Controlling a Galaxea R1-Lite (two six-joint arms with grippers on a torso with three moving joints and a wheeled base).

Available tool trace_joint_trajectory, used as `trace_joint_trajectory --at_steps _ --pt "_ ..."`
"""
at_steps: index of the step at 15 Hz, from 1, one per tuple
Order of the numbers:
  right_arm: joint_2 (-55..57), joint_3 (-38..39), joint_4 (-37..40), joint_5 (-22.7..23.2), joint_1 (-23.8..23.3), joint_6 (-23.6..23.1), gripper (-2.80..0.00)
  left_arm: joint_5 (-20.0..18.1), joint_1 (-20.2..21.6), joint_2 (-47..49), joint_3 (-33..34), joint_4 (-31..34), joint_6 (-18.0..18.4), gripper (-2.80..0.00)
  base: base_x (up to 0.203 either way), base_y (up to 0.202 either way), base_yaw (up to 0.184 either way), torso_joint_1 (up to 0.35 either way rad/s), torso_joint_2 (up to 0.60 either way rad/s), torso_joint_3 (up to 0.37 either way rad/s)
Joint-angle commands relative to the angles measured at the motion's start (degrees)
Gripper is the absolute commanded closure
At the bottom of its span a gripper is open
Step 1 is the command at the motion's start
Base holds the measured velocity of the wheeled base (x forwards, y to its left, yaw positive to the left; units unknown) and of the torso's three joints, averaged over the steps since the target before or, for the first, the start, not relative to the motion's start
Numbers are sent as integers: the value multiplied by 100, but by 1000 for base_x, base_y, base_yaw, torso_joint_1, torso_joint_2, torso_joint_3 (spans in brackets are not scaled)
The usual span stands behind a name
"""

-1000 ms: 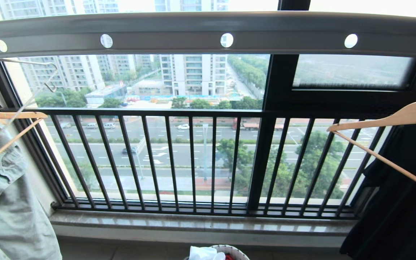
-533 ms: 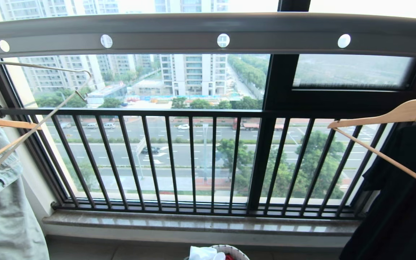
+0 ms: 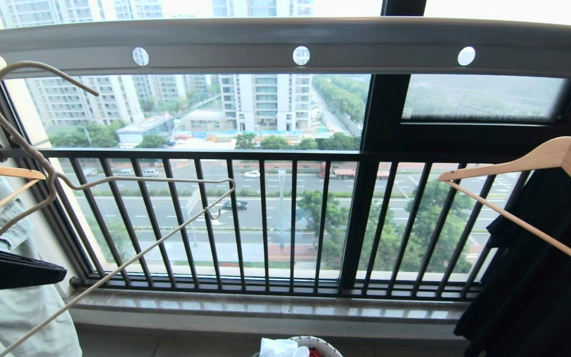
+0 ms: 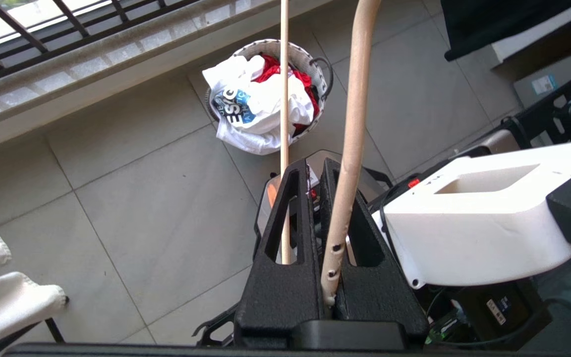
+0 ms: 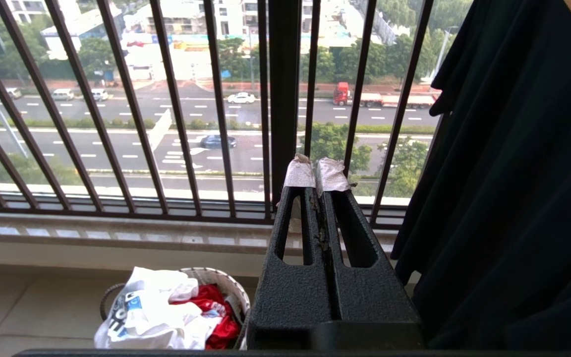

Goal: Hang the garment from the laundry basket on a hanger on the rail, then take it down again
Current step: Pick up the clothes rack on the clothesline

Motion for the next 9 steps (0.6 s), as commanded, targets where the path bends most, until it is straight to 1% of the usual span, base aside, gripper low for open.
trace_joint_trajectory --at_steps 1,2,3,6,7,9 --pt "7 0 0 0 2 -1 0 -329 -37 97 386 29 699 0 0 0 0 0 0 0" --pt "7 0 -7 0 0 -1 0 -415 -37 142 453 29 874 0 0 0 0 0 0 0" --pt "7 0 0 0 0 -1 0 -482 -37 219 533 29 1124 0 0 0 0 0 0 0" --pt "7 0 0 0 2 -1 0 -768 -32 382 1086 12 2168 0 0 0 0 0 0 0" --pt "7 0 -7 0 2 -1 0 -874 -29 529 1225 -12 2441 0 0 0 0 0 0 0" --pt "7 0 0 0 2 -1 0 -997 -29 799 1238 -27 2705 0 0 0 0 0 0 0"
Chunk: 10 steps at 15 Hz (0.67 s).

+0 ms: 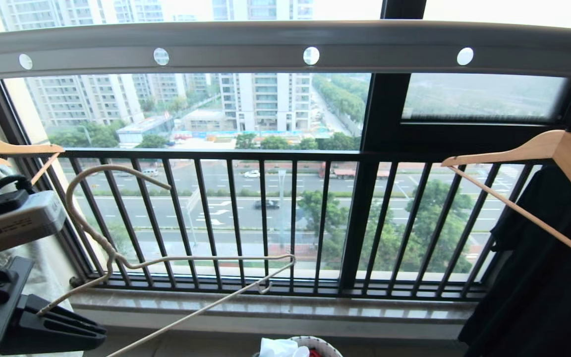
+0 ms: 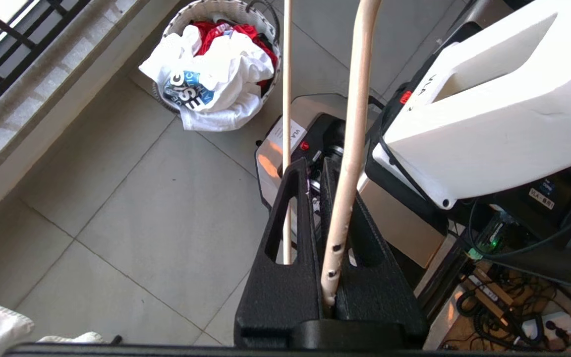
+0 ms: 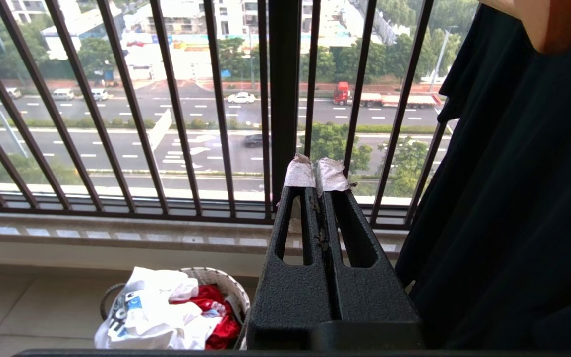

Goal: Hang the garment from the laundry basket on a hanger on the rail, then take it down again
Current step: Pick up the clothes rack on the clothesline, then pick up clothes from the basket

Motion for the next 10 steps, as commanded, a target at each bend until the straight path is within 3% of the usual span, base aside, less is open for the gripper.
trace_joint_trajectory --at_steps 1,5,10 --pt "7 0 -3 0 -3 0 0 -194 -3 434 48 -6 168 0 0 0 0 0 0 0" --pt "7 0 0 0 -1 8 0 -352 0 928 88 -142 236 0 0 0 0 0 0 0" --pt "7 0 -7 0 -1 1 0 -590 20 884 92 -159 227 0 0 0 0 0 0 0"
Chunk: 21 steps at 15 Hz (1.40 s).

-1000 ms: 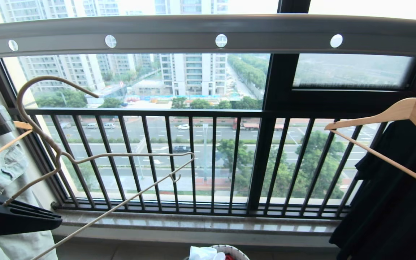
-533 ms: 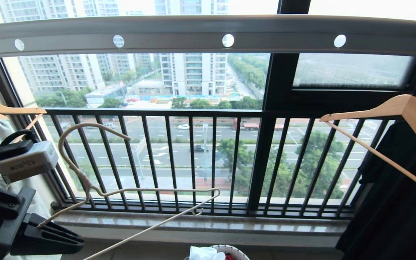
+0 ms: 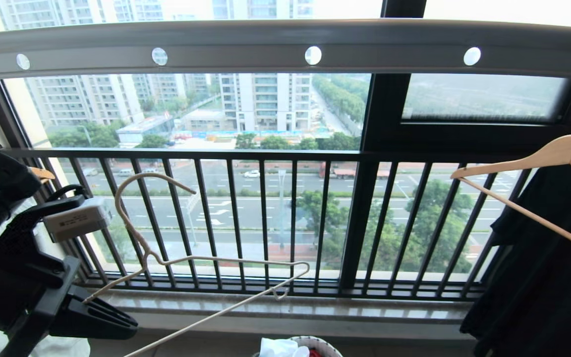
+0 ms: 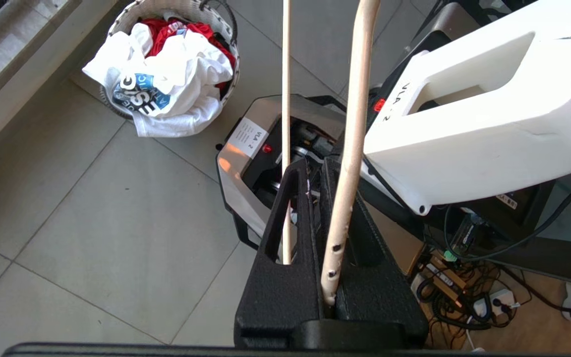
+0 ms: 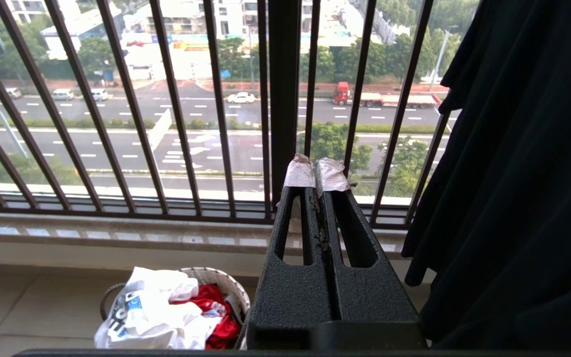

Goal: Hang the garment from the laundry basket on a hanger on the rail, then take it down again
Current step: Pick up clothes from the basket

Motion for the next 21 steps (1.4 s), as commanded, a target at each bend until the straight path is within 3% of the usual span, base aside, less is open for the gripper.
trace_joint_trajectory --at_steps 1,7,21 --pt "7 0 -1 0 1 -3 0 -35 0 38 -4 36 22 0 0 0 0 0 0 0" --pt "7 0 0 0 1 -4 0 -52 -3 141 -23 36 -19 0 0 0 0 0 0 0" --pt "7 0 0 0 1 -4 0 -167 -9 584 -57 80 30 0 0 0 0 -85 187 100"
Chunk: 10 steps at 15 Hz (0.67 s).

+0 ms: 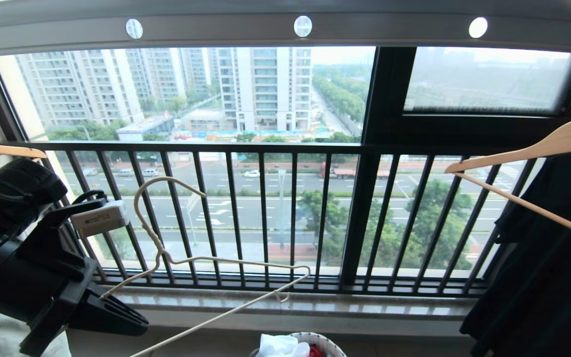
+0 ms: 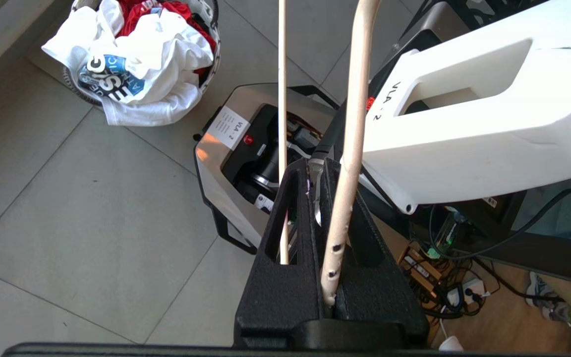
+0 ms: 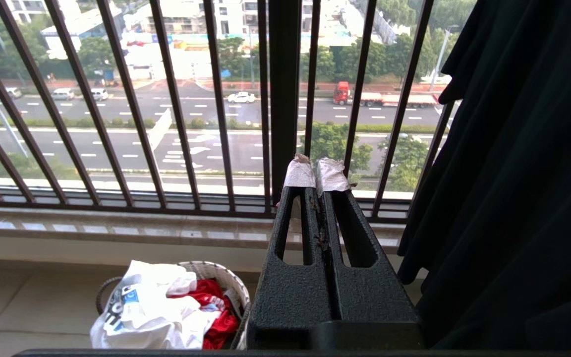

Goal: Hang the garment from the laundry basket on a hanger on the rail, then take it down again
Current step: Pick up clothes from the basket

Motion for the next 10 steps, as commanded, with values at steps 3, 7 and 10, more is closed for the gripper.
trace_joint_trajectory --at_steps 3,7,10 --pt "7 0 -3 0 1 0 0 -123 16 251 24 6 23 0 0 0 0 -137 294 156" --pt "7 0 -2 0 1 0 0 -212 73 341 18 -10 26 0 0 0 0 -144 303 163" --pt "7 0 -4 0 1 0 0 -212 73 370 35 -10 26 0 0 0 0 -138 303 169"
